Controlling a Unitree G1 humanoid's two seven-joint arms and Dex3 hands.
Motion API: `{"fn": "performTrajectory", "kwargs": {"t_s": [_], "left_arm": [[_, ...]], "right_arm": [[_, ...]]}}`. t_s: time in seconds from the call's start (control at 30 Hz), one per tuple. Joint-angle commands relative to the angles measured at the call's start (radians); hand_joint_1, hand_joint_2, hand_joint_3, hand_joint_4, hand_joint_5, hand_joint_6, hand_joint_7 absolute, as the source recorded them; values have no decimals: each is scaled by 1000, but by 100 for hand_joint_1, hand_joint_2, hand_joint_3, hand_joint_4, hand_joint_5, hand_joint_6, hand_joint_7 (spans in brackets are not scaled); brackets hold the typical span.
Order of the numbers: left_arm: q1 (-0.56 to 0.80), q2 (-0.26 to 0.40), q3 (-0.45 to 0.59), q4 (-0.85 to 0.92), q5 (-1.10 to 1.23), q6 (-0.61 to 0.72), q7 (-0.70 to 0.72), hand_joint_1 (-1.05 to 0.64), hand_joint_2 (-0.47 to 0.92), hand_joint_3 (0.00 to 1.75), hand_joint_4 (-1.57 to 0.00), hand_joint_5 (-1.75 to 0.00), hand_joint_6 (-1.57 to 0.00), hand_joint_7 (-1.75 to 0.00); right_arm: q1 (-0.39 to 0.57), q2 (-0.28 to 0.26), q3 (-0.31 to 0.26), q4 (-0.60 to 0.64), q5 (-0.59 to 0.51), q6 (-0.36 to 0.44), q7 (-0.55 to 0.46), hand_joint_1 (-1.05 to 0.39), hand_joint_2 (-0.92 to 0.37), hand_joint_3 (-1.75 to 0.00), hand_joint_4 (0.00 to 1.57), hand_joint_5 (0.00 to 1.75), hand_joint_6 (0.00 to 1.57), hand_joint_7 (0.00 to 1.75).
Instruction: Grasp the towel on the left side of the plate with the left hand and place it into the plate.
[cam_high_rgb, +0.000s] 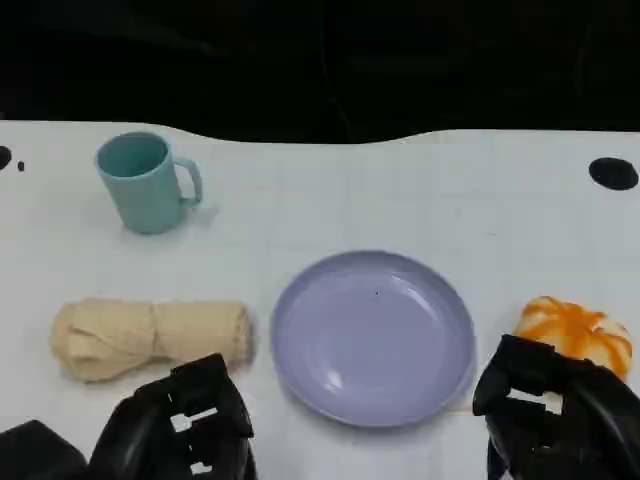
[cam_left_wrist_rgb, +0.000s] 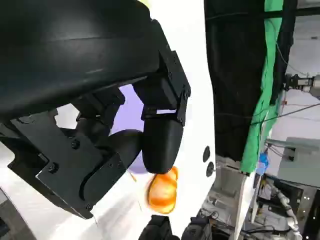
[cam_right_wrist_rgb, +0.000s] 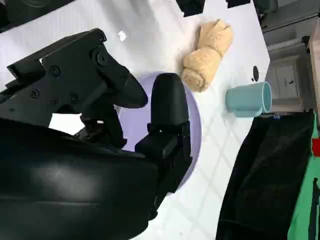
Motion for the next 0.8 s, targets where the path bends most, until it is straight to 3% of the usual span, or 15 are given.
{"fn": "performTrajectory", "kwargs": {"t_s": [0.03,0.8], "left_arm": [[5,7,1,-3,6,-6,1,-17,33,148,-93,-175,-89,-155],[12,10,-5,-8,36,-40,6,-14,35,148,-93,-174,-86,-155]], "right_arm": [[-1,-5,-8,-13,6,13,-4,-10,-56,-124,76,175,61,158],[4,-6,-11,-23,12,12,3,-8,-61,-120,74,175,56,163]]}}
